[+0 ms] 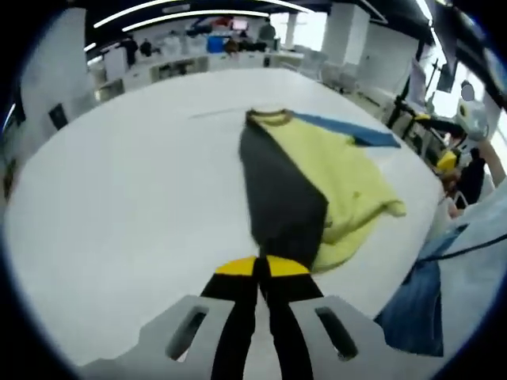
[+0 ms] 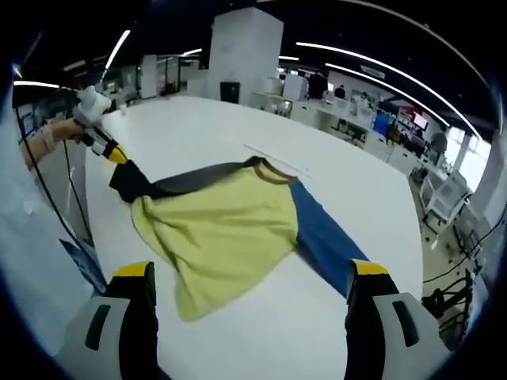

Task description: Fold the garment on the visible template until the final outline fits inside the template.

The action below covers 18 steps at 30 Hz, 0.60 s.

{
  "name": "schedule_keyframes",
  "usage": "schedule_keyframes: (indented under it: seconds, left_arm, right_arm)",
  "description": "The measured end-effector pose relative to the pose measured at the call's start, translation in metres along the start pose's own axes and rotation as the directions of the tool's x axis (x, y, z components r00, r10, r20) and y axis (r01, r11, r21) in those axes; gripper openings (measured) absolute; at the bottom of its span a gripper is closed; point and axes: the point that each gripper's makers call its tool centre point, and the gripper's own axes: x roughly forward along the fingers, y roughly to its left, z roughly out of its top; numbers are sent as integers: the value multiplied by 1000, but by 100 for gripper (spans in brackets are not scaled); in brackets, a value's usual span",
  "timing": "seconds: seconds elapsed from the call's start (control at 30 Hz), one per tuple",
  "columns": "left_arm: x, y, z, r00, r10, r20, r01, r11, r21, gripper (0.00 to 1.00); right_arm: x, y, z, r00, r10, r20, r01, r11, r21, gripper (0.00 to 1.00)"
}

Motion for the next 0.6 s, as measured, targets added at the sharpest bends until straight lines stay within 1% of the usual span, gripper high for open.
schedule_keyframes:
  seconds: [0.17,0.33,0.43,0.6]
  left_arm:
    - [0,14,0,1000,19,12,-19,1000,0,0]
    - [2,27,-5,999,34,6,-34,999,-1,0]
    - [2,31,-9,1000,26,10,-26,999,-23,0]
    - [5,38,-14,999,40,-4,-40,999,-13,0]
  right_arm:
    - [5,5,4,1000,0,5,0,1000,-1,100]
    - [5,1,6,1000,-16,7,16,1000,2,100]
    - [6,1,6,1000,-17,2,17,1000,2,100]
    - [9,7,7,1000,-6,-4,6,1000,0,100]
